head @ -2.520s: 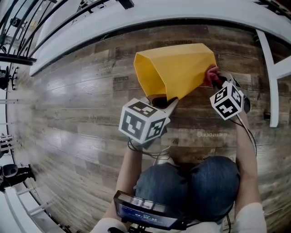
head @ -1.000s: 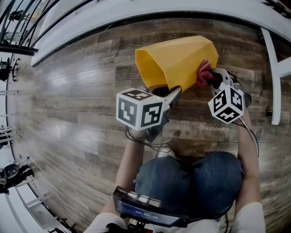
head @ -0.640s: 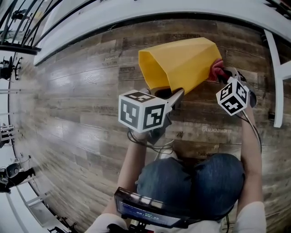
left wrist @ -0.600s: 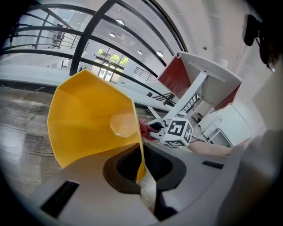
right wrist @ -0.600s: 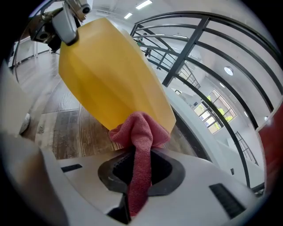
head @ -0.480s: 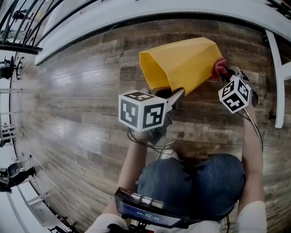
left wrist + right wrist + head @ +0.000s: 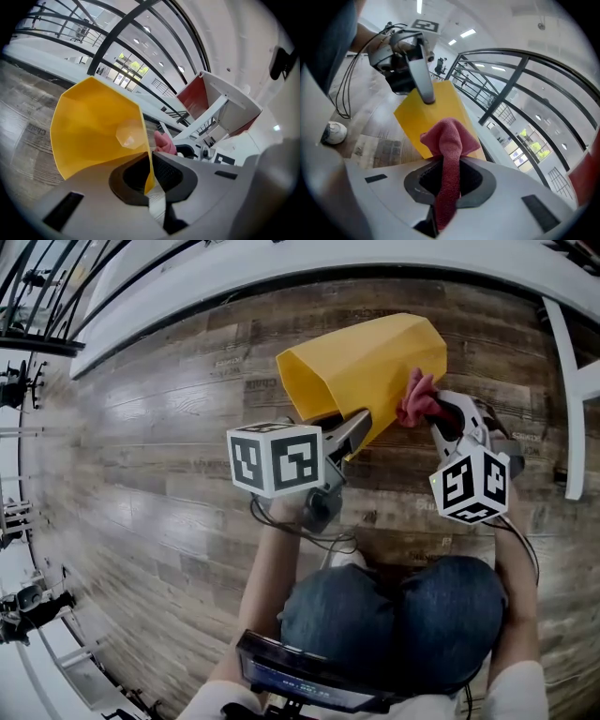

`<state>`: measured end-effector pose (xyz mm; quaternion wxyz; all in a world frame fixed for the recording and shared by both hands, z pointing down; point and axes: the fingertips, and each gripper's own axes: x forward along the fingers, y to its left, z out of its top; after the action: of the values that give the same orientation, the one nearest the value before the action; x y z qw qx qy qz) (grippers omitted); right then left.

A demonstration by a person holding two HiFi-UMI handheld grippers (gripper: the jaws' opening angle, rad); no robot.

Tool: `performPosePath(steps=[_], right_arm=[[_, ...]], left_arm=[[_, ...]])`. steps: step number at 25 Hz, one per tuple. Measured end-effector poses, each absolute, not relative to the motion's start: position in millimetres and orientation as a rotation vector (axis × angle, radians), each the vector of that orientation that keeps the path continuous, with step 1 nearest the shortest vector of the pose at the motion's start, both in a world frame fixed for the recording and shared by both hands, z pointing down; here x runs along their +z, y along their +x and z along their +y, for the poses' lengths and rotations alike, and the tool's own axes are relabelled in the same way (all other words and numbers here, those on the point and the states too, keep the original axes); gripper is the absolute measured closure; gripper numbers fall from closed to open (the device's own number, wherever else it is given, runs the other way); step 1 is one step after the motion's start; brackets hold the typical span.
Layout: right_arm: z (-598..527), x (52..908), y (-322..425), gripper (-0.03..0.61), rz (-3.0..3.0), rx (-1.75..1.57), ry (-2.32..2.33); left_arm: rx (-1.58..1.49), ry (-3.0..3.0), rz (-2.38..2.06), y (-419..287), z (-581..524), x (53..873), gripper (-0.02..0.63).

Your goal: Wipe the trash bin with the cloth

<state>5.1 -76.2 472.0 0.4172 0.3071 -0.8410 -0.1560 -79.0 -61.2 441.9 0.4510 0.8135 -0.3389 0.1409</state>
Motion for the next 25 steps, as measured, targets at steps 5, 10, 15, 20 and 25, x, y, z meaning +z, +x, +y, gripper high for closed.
performPosePath(steps=[5,10,15,20,25], right_arm=[[-44.6,470.7,-34.3,0.534,-2.213,-0.467,0.62],[-39.4,480.4,-43.6,0.534,-2.214,-0.466,0.57],[-61.2,498.9,-21.0,0.534,-2.162,-0.37,0.644],[-88.8,522.2,10.9,0.534,-2.09,-0.292,0.723],[-109.7,543.6,33.0,0.534,-2.018,-0.247,0.745]], left_arm=[[0.245,1.966,-0.828,-77.4,-68.8,434.9,0.595],[0.205,1.93,-0.824,-74.1,-71.3,435.8,0.595],[0.223,1.929,-0.829,-72.5,-68.4,437.7,0.597],[0.242,1.929,-0.841,-73.1,-66.5,441.2,0.597],[0.244,1.928,-0.843,-74.1,-63.3,442.8,0.597]])
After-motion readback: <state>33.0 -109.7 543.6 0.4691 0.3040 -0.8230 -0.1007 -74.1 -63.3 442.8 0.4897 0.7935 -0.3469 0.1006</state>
